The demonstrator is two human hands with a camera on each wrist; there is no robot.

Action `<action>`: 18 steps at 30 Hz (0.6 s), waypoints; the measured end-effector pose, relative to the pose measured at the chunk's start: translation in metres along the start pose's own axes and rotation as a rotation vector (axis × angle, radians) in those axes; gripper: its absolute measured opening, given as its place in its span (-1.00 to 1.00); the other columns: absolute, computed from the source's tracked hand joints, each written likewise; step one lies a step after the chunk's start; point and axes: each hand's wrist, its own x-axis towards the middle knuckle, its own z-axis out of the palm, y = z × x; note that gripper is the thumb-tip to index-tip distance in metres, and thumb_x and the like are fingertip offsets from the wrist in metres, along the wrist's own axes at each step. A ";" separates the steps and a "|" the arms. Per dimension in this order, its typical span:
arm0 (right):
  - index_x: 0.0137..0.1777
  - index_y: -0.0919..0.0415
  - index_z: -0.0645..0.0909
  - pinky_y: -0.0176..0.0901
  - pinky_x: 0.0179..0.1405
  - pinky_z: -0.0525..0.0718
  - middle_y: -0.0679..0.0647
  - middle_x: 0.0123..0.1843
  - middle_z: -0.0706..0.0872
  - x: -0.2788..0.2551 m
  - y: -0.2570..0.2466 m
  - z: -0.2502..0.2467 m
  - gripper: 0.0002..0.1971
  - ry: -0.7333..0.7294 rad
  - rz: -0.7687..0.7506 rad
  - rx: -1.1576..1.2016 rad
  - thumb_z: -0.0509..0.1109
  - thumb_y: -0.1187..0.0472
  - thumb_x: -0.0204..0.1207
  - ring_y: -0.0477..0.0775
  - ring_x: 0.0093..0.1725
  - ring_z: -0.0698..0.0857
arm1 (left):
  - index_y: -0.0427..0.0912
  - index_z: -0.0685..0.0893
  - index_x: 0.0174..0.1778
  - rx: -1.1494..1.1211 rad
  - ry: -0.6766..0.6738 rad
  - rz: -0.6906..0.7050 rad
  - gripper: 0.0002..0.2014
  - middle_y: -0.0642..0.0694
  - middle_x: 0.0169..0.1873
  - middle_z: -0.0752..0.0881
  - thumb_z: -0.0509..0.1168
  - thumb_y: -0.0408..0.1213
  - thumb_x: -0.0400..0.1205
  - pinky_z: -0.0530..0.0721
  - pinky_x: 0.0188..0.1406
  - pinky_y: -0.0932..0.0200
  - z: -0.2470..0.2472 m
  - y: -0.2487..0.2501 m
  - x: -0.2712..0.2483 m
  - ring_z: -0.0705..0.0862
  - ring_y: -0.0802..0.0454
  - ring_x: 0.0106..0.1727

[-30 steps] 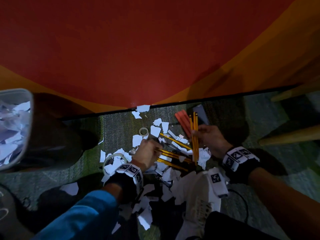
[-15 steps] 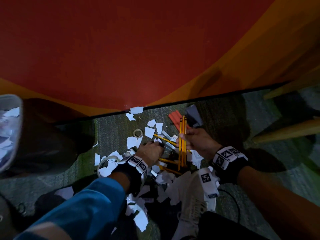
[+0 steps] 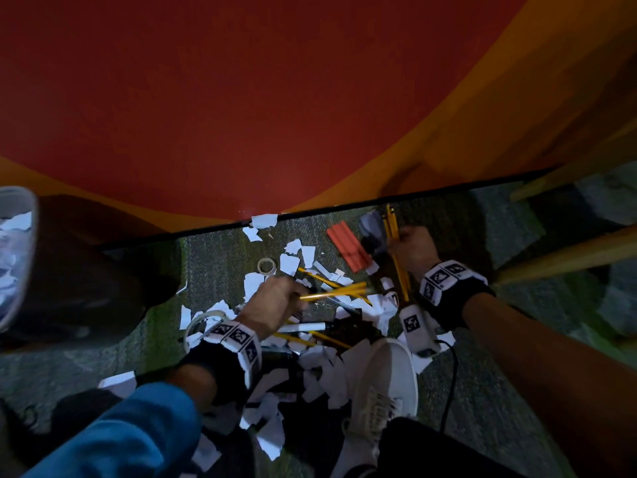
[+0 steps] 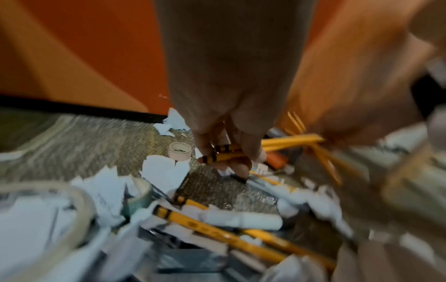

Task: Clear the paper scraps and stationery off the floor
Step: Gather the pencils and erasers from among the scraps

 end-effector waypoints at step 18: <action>-0.19 0.29 0.82 0.02 -0.04 0.69 0.34 -0.18 0.81 -0.043 0.028 0.018 -0.84 0.060 -0.192 -0.229 0.40 0.32 0.46 0.34 -0.02 0.79 | -0.45 0.74 -0.23 -0.677 0.255 -0.163 -0.77 -0.09 -0.39 0.61 0.55 -0.31 0.53 0.58 -0.17 0.17 0.009 0.031 -0.020 0.57 0.04 -0.33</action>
